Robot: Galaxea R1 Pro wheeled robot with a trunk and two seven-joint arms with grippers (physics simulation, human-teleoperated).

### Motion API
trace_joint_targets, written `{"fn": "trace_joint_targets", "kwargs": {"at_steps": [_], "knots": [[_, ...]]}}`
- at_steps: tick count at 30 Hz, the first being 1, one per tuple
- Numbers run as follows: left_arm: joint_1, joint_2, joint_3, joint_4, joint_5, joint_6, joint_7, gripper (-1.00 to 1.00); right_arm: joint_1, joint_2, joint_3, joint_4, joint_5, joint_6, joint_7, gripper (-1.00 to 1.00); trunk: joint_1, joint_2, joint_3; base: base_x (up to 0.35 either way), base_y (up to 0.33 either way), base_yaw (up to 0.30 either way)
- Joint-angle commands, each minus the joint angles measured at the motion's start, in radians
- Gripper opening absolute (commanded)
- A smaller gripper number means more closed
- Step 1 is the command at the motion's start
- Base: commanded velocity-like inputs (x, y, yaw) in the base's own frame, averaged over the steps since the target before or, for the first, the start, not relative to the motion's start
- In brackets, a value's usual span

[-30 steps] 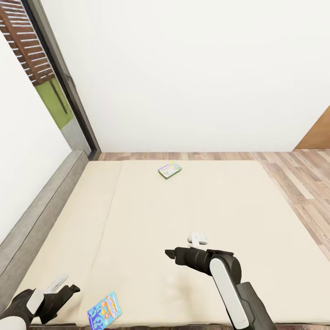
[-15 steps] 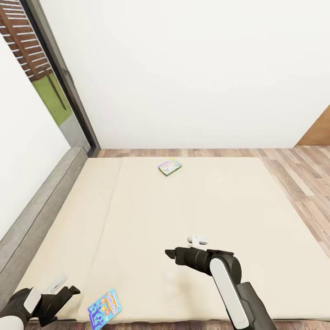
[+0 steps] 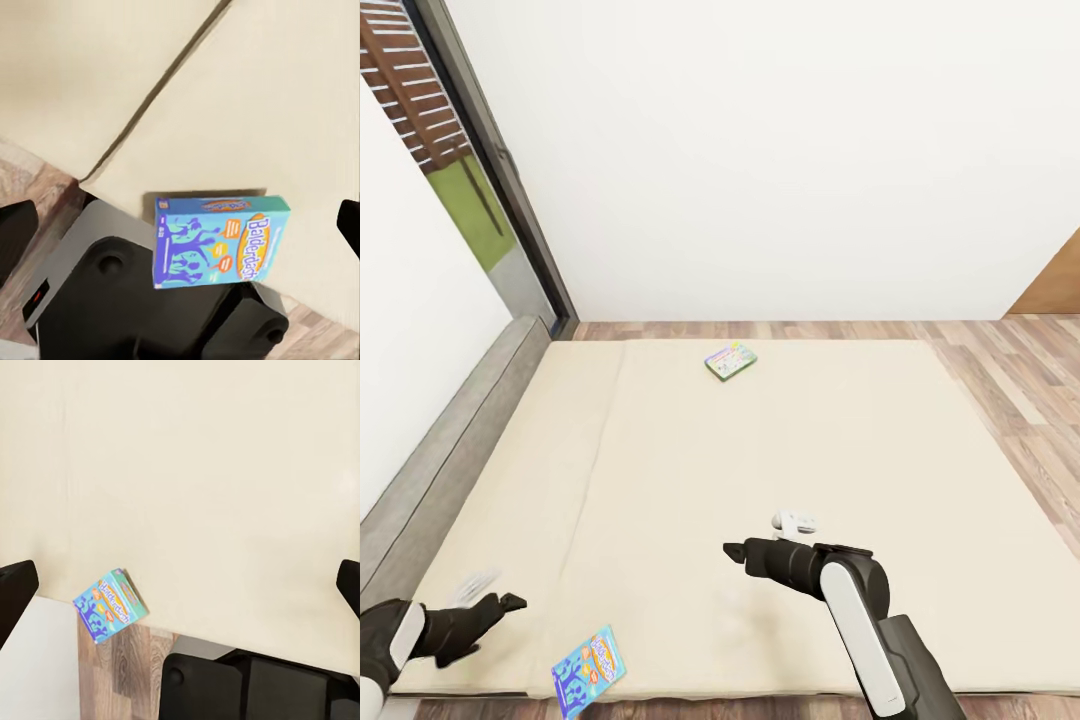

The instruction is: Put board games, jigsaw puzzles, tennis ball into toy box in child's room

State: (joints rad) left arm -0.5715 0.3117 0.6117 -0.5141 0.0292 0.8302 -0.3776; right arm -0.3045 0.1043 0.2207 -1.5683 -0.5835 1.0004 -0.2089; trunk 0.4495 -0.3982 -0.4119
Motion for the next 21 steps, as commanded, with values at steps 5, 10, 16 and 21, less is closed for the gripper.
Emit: {"fn": "trace_joint_targets", "kwargs": {"at_steps": [5, 10, 16, 21], "knots": [[0.000, 0.008, -0.182, -0.004, 0.000, -0.030, -0.010, 1.00, -0.001, 0.000, 0.000, -0.001, -0.010, 0.003, -0.010, 1.00, 0.001, -0.002, -0.002, 0.000, 0.000, 0.000], [0.002, 0.009, -0.349, -0.005, -0.003, -0.131, -0.007, 1.00, -0.001, 0.000, 0.000, -0.001, -0.010, 0.003, -0.010, 1.00, 0.001, -0.002, -0.002, 0.000, 0.000, 0.000], [0.010, 0.009, -0.477, -0.003, -0.018, -0.246, 0.010, 1.00, -0.001, 0.000, -0.001, 0.000, -0.010, 0.003, -0.010, 1.00, 0.001, -0.002, -0.002, 0.000, 0.000, 0.000], [0.016, 0.006, -0.547, 0.001, -0.078, -0.342, 0.084, 1.00, -0.001, 0.000, -0.001, 0.000, -0.010, 0.003, -0.010, 1.00, 0.001, -0.002, -0.002, 0.000, 0.000, 0.000]]}}
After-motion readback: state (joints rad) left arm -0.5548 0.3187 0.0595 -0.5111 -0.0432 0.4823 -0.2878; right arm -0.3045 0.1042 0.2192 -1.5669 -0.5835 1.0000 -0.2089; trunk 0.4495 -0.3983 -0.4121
